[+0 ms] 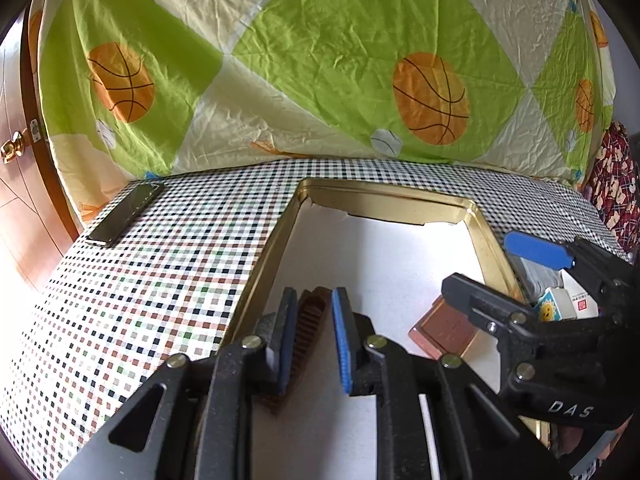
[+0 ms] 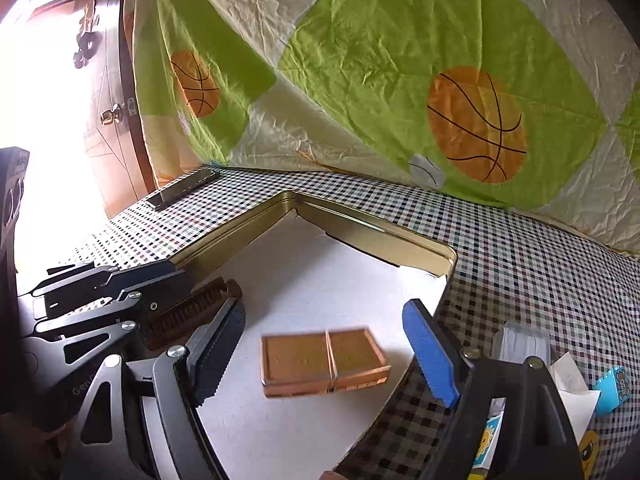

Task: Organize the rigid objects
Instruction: 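Lower and release the copper box from the right tool while the left tool releases the brush into the tin, then grasp the black textured object with the right tool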

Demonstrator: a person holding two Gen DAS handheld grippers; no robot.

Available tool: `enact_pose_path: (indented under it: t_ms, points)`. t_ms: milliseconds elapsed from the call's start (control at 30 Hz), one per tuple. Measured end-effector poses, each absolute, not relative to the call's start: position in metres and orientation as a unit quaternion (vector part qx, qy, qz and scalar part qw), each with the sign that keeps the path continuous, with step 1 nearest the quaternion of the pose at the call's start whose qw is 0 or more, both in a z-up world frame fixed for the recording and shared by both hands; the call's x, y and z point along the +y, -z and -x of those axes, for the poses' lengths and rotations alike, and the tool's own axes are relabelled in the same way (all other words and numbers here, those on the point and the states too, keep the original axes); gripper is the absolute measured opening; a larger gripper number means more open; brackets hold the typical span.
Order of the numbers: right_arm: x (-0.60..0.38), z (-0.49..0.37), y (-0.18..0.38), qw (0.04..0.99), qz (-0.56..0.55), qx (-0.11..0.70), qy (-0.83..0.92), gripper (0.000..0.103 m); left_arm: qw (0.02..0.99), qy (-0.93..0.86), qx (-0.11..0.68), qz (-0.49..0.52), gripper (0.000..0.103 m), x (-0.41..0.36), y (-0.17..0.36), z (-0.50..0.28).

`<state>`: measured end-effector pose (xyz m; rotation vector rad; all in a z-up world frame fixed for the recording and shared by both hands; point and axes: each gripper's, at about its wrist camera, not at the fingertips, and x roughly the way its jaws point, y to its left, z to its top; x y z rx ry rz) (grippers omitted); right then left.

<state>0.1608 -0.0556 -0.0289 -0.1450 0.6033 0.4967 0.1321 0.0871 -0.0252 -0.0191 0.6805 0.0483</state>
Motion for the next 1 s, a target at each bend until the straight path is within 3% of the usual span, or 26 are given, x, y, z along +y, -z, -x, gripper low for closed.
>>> enact_pose_path:
  t_ms: [100, 200, 467, 833, 900, 967, 1000]
  points:
    - [-0.065, -0.15, 0.022, 0.929, 0.062, 0.277, -0.236, 0.083, 0.95, -0.051, 0.309, 0.005, 0.074, 0.087, 0.02, -0.122]
    - [-0.079, -0.133, 0.014, 0.936, 0.062, 0.256, -0.232, 0.084, 0.955, -0.043, 0.292, 0.024, 0.091, 0.087, 0.018, -0.108]
    - [-0.173, -0.08, 0.004, 0.959, 0.033, 0.206, -0.194, 0.084, 0.968, -0.036, 0.247, 0.036, 0.096, 0.062, 0.021, -0.065]
    - [-0.235, -0.06, 0.031, 0.958, 0.032, 0.241, -0.153, 0.083, 0.968, 0.028, 0.249, 0.014, 0.097, -0.006, 0.03, -0.053]
    - [-0.23, -0.063, 0.037, 0.953, 0.041, 0.255, -0.157, 0.077, 0.968, 0.033, 0.249, 0.006, 0.097, -0.014, 0.031, -0.051]
    - [-0.227, -0.066, 0.043, 0.949, 0.05, 0.268, -0.16, 0.064, 0.968, 0.037, 0.249, 0.004, 0.097, -0.019, 0.032, -0.05]
    - [-0.226, -0.067, 0.046, 0.946, 0.054, 0.274, -0.162, 0.063, 0.967, 0.039, 0.25, 0.003, 0.097, -0.021, 0.032, -0.05]
